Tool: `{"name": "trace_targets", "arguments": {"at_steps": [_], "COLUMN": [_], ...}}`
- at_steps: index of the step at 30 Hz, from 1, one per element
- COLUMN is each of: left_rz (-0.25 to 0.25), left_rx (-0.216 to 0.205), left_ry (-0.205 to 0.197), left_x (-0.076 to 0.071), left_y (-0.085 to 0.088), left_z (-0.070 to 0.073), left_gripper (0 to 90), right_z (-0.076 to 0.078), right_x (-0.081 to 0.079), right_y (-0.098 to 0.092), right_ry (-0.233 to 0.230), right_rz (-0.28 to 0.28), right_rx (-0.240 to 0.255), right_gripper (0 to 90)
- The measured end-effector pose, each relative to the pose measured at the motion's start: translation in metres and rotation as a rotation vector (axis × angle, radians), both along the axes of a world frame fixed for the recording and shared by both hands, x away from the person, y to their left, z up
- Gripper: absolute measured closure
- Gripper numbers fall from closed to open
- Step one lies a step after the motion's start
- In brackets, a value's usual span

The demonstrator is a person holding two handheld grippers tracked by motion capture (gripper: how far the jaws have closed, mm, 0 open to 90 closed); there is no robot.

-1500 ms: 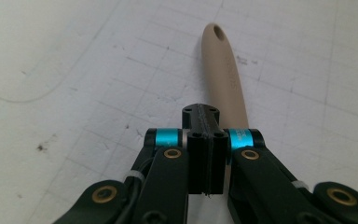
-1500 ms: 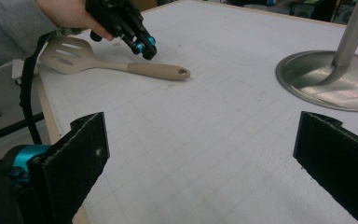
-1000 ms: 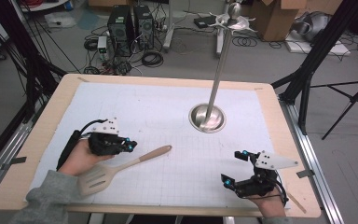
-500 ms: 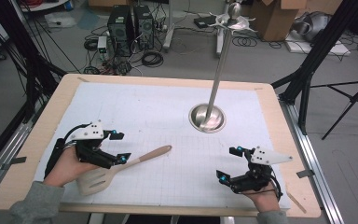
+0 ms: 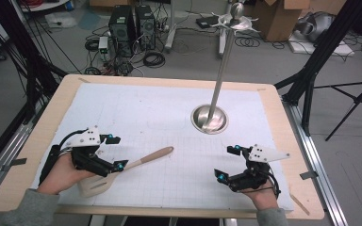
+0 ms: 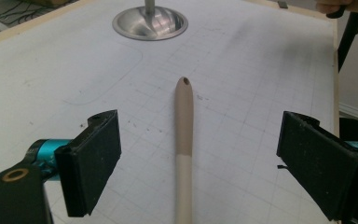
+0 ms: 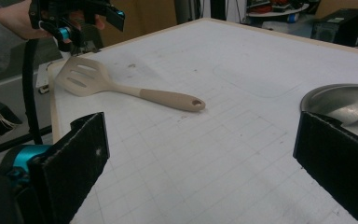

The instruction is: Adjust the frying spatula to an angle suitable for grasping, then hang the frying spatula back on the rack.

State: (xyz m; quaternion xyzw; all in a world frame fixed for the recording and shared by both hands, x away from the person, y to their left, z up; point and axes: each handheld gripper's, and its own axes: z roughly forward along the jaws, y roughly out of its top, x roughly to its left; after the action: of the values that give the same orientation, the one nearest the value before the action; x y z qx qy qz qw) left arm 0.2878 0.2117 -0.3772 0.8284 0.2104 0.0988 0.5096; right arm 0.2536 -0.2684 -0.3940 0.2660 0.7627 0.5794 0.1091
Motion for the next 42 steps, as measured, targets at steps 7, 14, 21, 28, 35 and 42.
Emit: {"name": "trace_targets", "arguments": {"at_steps": [7, 14, 21, 28, 35, 42], "left_rz": [0.0, -0.028, -0.041, -0.035, -0.029, -0.038], "left_rx": [0.033, 0.062, 0.087, 0.139, 0.178, 0.231], "left_ry": [0.001, 0.038, 0.069, 0.084, 0.099, 0.121], "left_x": [0.0, 0.0, 0.0, -0.001, -0.001, -0.001], "left_y": [-0.005, -0.014, -0.019, -0.02, -0.02, -0.024], "left_z": [-0.003, -0.007, -0.011, -0.018, -0.021, -0.027], "left_gripper": [14.1, 18.4, 19.1, 19.8, 24.8, 31.7], "right_z": [0.001, 0.001, 0.001, 0.001, 0.0, 0.0], "right_x": [-0.002, -0.004, -0.006, -0.006, -0.005, -0.006], "right_y": [0.0, -0.004, -0.006, -0.005, -0.004, -0.005], "right_ry": [-0.003, -0.005, 0.003, 0.006, 0.004, 0.003], "right_rz": [-0.001, -0.006, -0.007, -0.006, -0.001, -0.002], "right_rx": [0.007, 0.009, 0.008, 0.01, 0.009, 0.009], "right_gripper": [2.2, 2.2, 2.2, 2.2, 2.2, 2.3]}}
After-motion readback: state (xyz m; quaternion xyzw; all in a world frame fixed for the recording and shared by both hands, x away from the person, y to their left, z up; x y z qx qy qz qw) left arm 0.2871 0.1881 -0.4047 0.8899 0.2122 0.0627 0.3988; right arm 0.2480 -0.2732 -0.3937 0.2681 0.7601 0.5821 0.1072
